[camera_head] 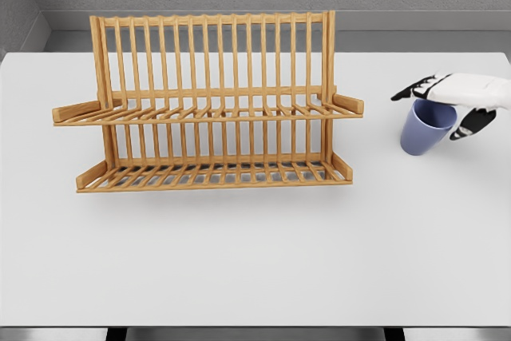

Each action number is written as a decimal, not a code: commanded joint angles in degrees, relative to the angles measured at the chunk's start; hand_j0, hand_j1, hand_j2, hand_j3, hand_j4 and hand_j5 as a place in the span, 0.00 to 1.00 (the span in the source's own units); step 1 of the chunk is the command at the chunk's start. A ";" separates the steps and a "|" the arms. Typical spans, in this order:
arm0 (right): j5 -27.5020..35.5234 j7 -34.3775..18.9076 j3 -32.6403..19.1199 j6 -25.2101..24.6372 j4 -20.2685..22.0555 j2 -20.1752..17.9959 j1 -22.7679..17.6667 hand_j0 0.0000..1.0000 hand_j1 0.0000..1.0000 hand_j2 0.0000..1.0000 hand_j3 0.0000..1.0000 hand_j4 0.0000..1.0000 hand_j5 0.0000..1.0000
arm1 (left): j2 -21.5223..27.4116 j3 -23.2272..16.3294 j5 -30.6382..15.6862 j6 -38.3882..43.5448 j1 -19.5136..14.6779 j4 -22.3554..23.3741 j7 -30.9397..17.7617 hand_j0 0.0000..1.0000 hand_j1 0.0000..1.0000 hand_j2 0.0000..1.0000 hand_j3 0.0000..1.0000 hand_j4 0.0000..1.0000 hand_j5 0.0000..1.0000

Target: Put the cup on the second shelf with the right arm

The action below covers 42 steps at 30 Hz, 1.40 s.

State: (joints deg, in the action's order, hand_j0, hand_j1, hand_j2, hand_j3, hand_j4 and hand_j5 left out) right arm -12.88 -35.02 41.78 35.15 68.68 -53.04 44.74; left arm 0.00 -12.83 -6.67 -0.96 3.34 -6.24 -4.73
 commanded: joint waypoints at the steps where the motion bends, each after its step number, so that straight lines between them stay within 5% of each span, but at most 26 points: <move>1: 0.31 0.02 0.93 -0.15 -0.13 -0.13 0.00 1.00 1.00 1.00 1.00 1.00 1.00 | 0.00 0.00 -0.01 0.00 0.00 0.00 -0.01 1.00 1.00 1.00 1.00 1.00 1.00; 8: 0.40 0.02 0.84 -0.15 -1.18 0.31 0.09 1.00 1.00 1.00 1.00 1.00 1.00 | 0.00 0.00 0.07 0.00 0.00 0.00 -0.01 1.00 1.00 1.00 1.00 1.00 1.00; 10: 0.40 0.02 0.84 -0.15 -1.09 0.31 0.18 0.77 0.77 0.77 0.77 0.77 0.77 | 0.00 0.00 -0.01 0.00 0.00 0.00 -0.01 1.00 1.00 1.00 1.00 1.00 1.00; 13: 0.40 0.02 0.84 -0.15 -1.09 0.31 0.18 0.70 0.70 0.70 0.70 0.70 0.70 | 0.00 0.00 -0.01 0.00 0.00 0.00 -0.01 1.00 1.00 1.00 1.00 1.00 1.00; 28: 0.66 0.02 -0.03 -0.15 -0.48 0.22 1.76 0.67 0.67 0.67 0.67 0.67 0.67 | 0.00 0.00 0.08 0.00 0.00 0.00 -0.01 1.00 1.00 1.00 1.00 1.00 1.00; 42: 0.93 0.02 -6.19 -0.15 0.58 0.13 2.81 0.66 0.66 0.66 0.66 0.66 0.66 | 0.00 0.00 -0.01 0.00 0.00 0.00 -0.01 1.00 1.00 1.00 1.00 1.00 1.00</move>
State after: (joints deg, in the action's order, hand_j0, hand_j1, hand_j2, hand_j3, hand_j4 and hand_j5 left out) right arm -12.29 -35.03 36.63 35.16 69.01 -52.83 47.64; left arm 0.00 -12.83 -6.65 -0.97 3.34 -6.24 -4.73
